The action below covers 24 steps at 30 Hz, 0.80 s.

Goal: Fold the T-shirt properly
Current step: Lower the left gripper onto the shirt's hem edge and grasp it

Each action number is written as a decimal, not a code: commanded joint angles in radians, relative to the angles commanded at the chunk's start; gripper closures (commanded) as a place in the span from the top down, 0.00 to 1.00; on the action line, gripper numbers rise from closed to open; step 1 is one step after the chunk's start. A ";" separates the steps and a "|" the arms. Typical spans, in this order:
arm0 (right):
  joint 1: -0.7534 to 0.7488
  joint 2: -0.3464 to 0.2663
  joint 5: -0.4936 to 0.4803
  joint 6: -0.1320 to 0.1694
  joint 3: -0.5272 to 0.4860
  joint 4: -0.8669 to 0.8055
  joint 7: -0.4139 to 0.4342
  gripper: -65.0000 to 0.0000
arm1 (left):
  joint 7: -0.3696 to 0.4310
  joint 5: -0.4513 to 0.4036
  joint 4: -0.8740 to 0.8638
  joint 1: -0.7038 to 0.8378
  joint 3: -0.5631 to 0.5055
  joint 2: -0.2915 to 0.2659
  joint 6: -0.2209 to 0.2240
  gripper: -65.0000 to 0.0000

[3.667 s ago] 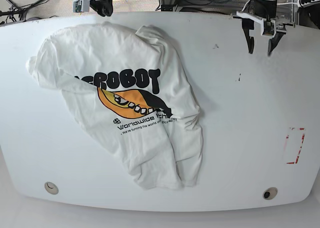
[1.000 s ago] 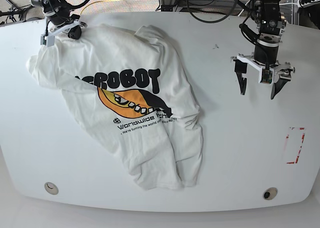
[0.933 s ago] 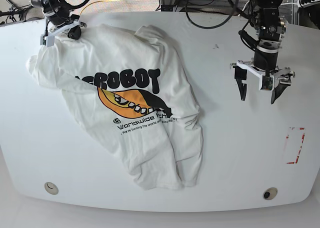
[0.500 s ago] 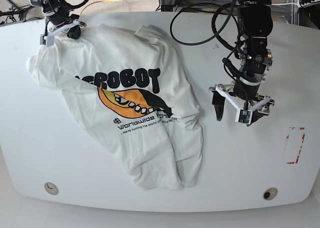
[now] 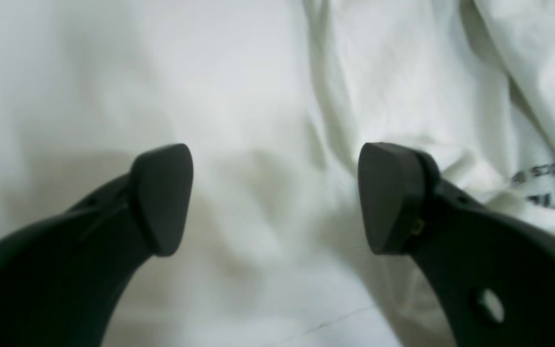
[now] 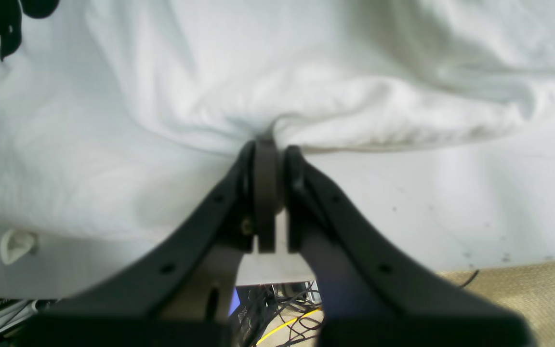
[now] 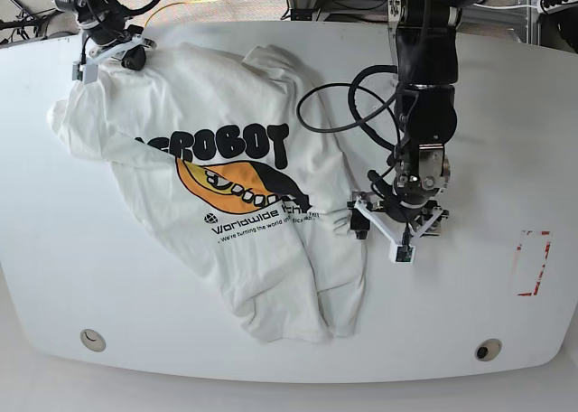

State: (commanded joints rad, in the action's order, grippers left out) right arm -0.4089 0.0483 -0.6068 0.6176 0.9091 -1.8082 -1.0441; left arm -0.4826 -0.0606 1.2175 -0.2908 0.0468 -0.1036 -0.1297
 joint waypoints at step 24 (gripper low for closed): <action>0.005 0.000 0.002 0.000 0.002 0.000 0.000 0.00 | 0.094 0.267 -0.411 -0.124 0.000 -0.054 0.005 0.25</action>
State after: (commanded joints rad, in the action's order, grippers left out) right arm -0.4043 0.0483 -0.6053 0.6176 0.9106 -1.8082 -1.0441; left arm -0.3890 0.2064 0.8063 -0.4150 0.0468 -0.1571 -0.1250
